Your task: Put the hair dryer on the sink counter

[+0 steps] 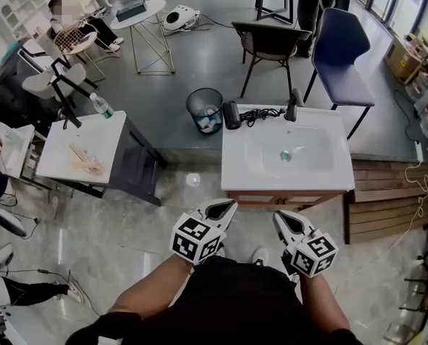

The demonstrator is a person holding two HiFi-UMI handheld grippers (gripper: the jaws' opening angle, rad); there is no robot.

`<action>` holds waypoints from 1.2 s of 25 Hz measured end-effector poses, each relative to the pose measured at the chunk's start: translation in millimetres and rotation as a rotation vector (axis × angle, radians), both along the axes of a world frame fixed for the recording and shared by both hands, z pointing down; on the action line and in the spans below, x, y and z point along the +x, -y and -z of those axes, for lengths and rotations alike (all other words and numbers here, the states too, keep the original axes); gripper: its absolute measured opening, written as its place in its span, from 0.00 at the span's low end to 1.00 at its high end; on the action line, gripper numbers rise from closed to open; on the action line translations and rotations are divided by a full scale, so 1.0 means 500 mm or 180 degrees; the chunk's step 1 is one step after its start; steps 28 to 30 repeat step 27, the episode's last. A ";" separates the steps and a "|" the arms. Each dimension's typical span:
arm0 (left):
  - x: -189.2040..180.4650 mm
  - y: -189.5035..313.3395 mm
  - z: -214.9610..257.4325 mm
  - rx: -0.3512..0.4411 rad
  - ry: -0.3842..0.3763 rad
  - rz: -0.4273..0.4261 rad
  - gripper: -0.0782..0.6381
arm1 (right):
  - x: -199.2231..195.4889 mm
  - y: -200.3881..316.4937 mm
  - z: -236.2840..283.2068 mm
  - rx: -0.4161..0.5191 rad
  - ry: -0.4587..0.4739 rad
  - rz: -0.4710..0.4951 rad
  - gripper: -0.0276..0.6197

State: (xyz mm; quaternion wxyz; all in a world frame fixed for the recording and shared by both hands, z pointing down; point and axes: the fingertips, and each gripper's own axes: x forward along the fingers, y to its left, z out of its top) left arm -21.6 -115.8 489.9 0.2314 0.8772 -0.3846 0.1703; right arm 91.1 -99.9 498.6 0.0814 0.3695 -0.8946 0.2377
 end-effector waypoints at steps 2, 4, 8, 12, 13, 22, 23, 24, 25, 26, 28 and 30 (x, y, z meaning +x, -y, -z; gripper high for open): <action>0.000 0.000 -0.002 -0.0005 -0.0005 0.0002 0.11 | -0.002 0.000 0.000 0.0017 -0.0008 0.0008 0.05; 0.001 -0.001 -0.004 -0.0011 -0.0013 -0.0004 0.11 | -0.005 0.002 -0.001 0.0022 -0.0010 0.0019 0.05; -0.002 -0.007 -0.008 -0.0017 -0.0011 -0.0009 0.11 | -0.010 0.002 -0.004 0.0015 -0.0012 0.0029 0.05; -0.006 -0.005 -0.002 -0.0006 -0.0018 0.0019 0.11 | -0.010 0.005 -0.002 0.0011 -0.0013 0.0040 0.05; -0.006 -0.004 0.000 -0.0001 -0.0020 0.0026 0.11 | -0.010 0.007 0.000 0.0011 -0.0016 0.0045 0.05; -0.001 -0.010 -0.002 -0.0004 -0.0009 0.0016 0.11 | -0.010 0.006 -0.005 0.0007 -0.0055 0.0100 0.05; -0.001 -0.010 -0.001 -0.0001 -0.0008 0.0014 0.11 | -0.009 0.006 -0.006 0.0006 -0.0060 0.0104 0.05; -0.002 -0.009 -0.001 0.0003 -0.0008 0.0013 0.11 | -0.009 0.007 -0.007 0.0005 -0.0062 0.0105 0.05; -0.003 -0.008 -0.001 0.0007 -0.0007 0.0014 0.11 | -0.010 0.007 -0.008 0.0005 -0.0062 0.0107 0.05; -0.005 -0.007 0.000 0.0011 -0.0006 0.0016 0.11 | -0.011 0.008 -0.009 0.0005 -0.0062 0.0108 0.05; -0.007 -0.007 0.000 0.0015 -0.0005 0.0018 0.11 | -0.012 0.008 -0.009 0.0005 -0.0061 0.0110 0.05; -0.007 -0.007 0.000 0.0015 -0.0005 0.0018 0.11 | -0.012 0.008 -0.009 0.0005 -0.0061 0.0110 0.05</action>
